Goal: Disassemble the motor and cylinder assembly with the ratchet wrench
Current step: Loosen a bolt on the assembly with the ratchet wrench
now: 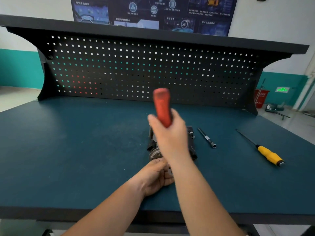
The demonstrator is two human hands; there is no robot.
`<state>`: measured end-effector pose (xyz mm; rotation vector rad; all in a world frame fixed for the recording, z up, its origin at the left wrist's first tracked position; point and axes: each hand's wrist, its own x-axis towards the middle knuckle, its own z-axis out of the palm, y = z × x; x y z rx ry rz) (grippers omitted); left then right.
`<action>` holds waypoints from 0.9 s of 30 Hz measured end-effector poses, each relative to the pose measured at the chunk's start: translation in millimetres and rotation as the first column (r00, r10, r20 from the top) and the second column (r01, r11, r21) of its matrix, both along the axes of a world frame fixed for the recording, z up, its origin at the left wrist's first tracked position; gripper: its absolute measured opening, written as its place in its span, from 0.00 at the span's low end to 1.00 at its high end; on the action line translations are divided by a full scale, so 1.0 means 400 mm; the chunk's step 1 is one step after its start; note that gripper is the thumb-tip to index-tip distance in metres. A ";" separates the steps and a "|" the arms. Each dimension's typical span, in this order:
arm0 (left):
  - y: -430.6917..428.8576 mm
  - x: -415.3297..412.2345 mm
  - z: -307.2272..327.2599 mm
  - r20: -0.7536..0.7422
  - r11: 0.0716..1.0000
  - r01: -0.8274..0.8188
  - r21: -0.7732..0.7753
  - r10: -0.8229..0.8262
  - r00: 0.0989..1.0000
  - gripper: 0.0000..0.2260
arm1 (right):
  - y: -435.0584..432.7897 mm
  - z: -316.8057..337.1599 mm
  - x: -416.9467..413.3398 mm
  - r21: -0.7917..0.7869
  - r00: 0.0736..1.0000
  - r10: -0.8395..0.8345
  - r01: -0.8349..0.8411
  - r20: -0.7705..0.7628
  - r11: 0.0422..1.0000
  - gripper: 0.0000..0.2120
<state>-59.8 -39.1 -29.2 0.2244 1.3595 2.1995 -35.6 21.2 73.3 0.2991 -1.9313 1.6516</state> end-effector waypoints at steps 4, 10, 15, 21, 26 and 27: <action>-0.006 0.006 0.013 0.023 0.994 0.063 0.089 -0.065 0.998 0.04 | -0.064 -0.040 -0.008 0.371 0.999 -0.017 0.035 -0.050 0.928 0.14; -0.004 0.006 0.010 -0.036 0.998 0.017 0.063 -0.015 0.999 0.05 | -0.041 -0.032 -0.001 0.200 0.995 -0.019 0.039 -0.101 0.979 0.16; 0.005 0.007 0.008 -0.066 0.999 -0.034 0.007 0.034 0.997 0.13 | 0.042 -0.023 0.039 -0.401 1.000 -0.003 -0.004 -0.015 0.916 0.07; 0.005 0.011 0.016 -0.067 1.000 -0.028 -0.011 0.027 0.997 0.10 | 0.151 -0.081 0.067 -0.944 0.999 -0.019 -0.042 -0.051 0.329 0.21; 0.006 0.016 0.017 -0.084 0.999 -0.031 -0.023 0.028 0.996 0.10 | 0.188 -0.179 0.079 -0.987 0.987 0.116 0.121 0.109 -0.108 0.15; 0.006 0.016 0.017 -0.090 0.999 -0.028 -0.022 0.026 0.996 0.10 | 0.186 -0.189 0.078 -0.979 0.985 0.122 0.137 0.120 -0.150 0.16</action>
